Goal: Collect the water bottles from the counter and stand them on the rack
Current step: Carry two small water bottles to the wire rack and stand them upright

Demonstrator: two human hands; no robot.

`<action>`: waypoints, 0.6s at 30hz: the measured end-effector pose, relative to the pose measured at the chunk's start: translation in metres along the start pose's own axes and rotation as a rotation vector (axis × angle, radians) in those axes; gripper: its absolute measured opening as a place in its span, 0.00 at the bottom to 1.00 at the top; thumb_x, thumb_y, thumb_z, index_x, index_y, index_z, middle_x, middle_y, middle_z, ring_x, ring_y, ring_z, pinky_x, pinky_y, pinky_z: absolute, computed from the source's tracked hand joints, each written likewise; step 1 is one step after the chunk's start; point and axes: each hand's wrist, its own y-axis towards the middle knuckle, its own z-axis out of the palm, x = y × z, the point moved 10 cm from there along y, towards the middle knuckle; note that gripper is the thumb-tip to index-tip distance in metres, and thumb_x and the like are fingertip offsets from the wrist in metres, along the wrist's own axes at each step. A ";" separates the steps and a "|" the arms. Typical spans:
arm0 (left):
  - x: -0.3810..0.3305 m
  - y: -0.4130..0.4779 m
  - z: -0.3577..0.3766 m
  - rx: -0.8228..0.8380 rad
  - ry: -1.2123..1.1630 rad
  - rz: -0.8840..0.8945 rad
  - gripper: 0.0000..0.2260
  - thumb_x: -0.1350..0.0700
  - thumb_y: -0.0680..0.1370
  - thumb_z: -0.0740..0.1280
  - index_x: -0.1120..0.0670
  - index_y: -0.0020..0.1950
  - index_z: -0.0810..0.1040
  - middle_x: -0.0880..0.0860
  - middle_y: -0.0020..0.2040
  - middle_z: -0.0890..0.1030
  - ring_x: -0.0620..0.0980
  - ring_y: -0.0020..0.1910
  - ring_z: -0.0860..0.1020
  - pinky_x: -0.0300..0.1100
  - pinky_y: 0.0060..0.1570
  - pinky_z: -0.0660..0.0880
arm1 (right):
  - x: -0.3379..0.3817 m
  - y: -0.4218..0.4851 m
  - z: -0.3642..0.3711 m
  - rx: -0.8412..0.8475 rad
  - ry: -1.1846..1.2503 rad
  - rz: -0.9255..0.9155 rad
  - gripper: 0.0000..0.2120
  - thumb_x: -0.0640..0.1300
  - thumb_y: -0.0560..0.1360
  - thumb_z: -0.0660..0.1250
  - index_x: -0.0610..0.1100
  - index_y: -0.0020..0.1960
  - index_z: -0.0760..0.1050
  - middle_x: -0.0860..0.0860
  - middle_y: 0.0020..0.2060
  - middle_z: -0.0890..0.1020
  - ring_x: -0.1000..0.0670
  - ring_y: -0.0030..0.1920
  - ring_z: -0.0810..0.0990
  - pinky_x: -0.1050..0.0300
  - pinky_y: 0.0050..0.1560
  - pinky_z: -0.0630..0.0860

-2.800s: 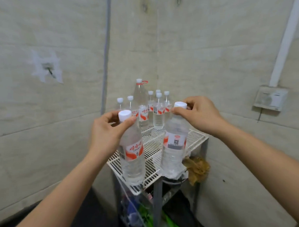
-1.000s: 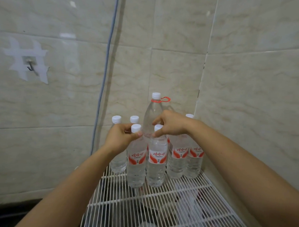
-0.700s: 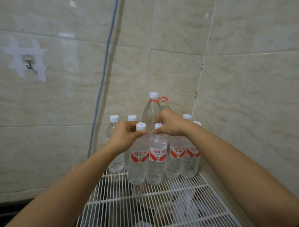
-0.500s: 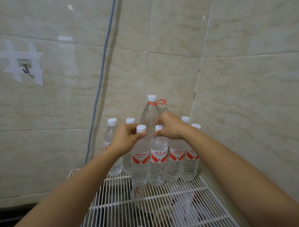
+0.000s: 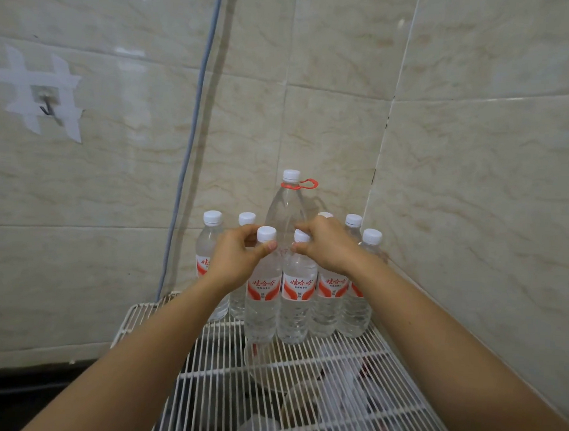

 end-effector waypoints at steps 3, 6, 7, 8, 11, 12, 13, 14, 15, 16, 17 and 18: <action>-0.001 -0.003 -0.002 -0.031 -0.011 -0.025 0.14 0.51 0.75 0.70 0.53 0.59 0.78 0.48 0.51 0.83 0.45 0.51 0.79 0.45 0.51 0.78 | 0.002 -0.004 -0.003 -0.093 -0.047 0.000 0.18 0.45 0.74 0.69 0.48 0.31 0.64 0.50 0.31 0.72 0.46 0.38 0.75 0.51 0.38 0.72; 0.000 -0.004 -0.001 -0.038 0.005 -0.058 0.15 0.50 0.75 0.70 0.54 0.60 0.78 0.49 0.52 0.83 0.46 0.52 0.79 0.46 0.54 0.77 | 0.004 -0.009 -0.008 -0.139 -0.080 -0.009 0.13 0.47 0.74 0.70 0.47 0.34 0.69 0.50 0.32 0.73 0.45 0.40 0.76 0.51 0.38 0.74; -0.001 -0.004 0.000 -0.029 0.016 -0.064 0.15 0.50 0.75 0.69 0.53 0.61 0.78 0.49 0.53 0.83 0.46 0.53 0.79 0.47 0.56 0.76 | 0.006 -0.010 -0.009 -0.146 -0.091 -0.015 0.09 0.47 0.74 0.70 0.45 0.38 0.74 0.49 0.35 0.75 0.45 0.42 0.78 0.50 0.40 0.76; -0.003 -0.006 0.002 -0.014 0.020 -0.061 0.15 0.50 0.76 0.68 0.53 0.61 0.78 0.49 0.54 0.83 0.46 0.54 0.79 0.47 0.57 0.76 | 0.007 -0.010 -0.010 -0.159 -0.091 -0.025 0.06 0.47 0.74 0.70 0.44 0.44 0.78 0.48 0.38 0.78 0.45 0.44 0.78 0.50 0.42 0.77; -0.010 -0.011 0.003 -0.002 -0.016 -0.037 0.15 0.50 0.77 0.66 0.53 0.63 0.76 0.42 0.53 0.79 0.43 0.55 0.77 0.43 0.56 0.74 | 0.011 -0.012 -0.014 -0.219 -0.047 -0.068 0.12 0.47 0.74 0.70 0.44 0.55 0.80 0.48 0.52 0.81 0.47 0.56 0.76 0.51 0.53 0.75; -0.012 -0.014 0.001 -0.021 -0.026 -0.033 0.17 0.51 0.78 0.65 0.54 0.66 0.73 0.41 0.53 0.77 0.41 0.56 0.74 0.41 0.55 0.72 | 0.013 -0.014 -0.016 -0.253 -0.026 -0.084 0.14 0.47 0.74 0.70 0.44 0.59 0.79 0.49 0.57 0.80 0.47 0.60 0.74 0.52 0.57 0.72; -0.012 -0.017 -0.003 -0.052 -0.023 -0.028 0.20 0.50 0.78 0.65 0.54 0.68 0.71 0.41 0.56 0.74 0.41 0.58 0.72 0.41 0.57 0.71 | 0.016 -0.017 -0.018 -0.289 -0.001 -0.104 0.16 0.46 0.75 0.69 0.44 0.61 0.77 0.49 0.60 0.79 0.48 0.63 0.72 0.53 0.61 0.69; -0.011 -0.021 -0.009 -0.088 -0.009 -0.024 0.22 0.49 0.78 0.64 0.54 0.70 0.69 0.43 0.59 0.74 0.42 0.60 0.71 0.42 0.59 0.72 | 0.019 -0.021 -0.020 -0.335 0.029 -0.132 0.17 0.45 0.75 0.69 0.43 0.63 0.77 0.49 0.61 0.78 0.49 0.64 0.71 0.55 0.62 0.68; -0.009 -0.025 -0.015 -0.122 0.011 -0.021 0.22 0.48 0.79 0.64 0.54 0.71 0.68 0.45 0.62 0.74 0.42 0.60 0.72 0.43 0.59 0.73 | 0.024 -0.026 -0.021 -0.384 0.061 -0.161 0.17 0.44 0.75 0.69 0.42 0.62 0.77 0.48 0.60 0.78 0.48 0.63 0.72 0.55 0.63 0.68; -0.007 -0.032 -0.021 -0.147 0.027 -0.007 0.21 0.49 0.79 0.63 0.54 0.70 0.69 0.46 0.63 0.75 0.42 0.58 0.74 0.39 0.57 0.74 | 0.029 -0.032 -0.020 -0.427 0.090 -0.190 0.16 0.42 0.75 0.69 0.41 0.61 0.78 0.47 0.58 0.79 0.47 0.62 0.73 0.55 0.62 0.69; -0.004 -0.040 -0.027 -0.160 0.044 0.006 0.19 0.50 0.79 0.63 0.54 0.69 0.71 0.45 0.60 0.76 0.39 0.54 0.75 0.32 0.53 0.74 | 0.036 -0.037 -0.016 -0.450 0.108 -0.217 0.15 0.41 0.74 0.69 0.40 0.60 0.78 0.46 0.56 0.80 0.47 0.60 0.74 0.54 0.60 0.70; 0.000 -0.050 -0.034 -0.162 0.068 0.006 0.17 0.51 0.80 0.62 0.54 0.67 0.72 0.44 0.57 0.76 0.37 0.51 0.75 0.27 0.50 0.73 | 0.043 -0.042 -0.010 -0.455 0.114 -0.243 0.14 0.41 0.74 0.69 0.39 0.59 0.79 0.45 0.55 0.80 0.46 0.58 0.75 0.55 0.58 0.70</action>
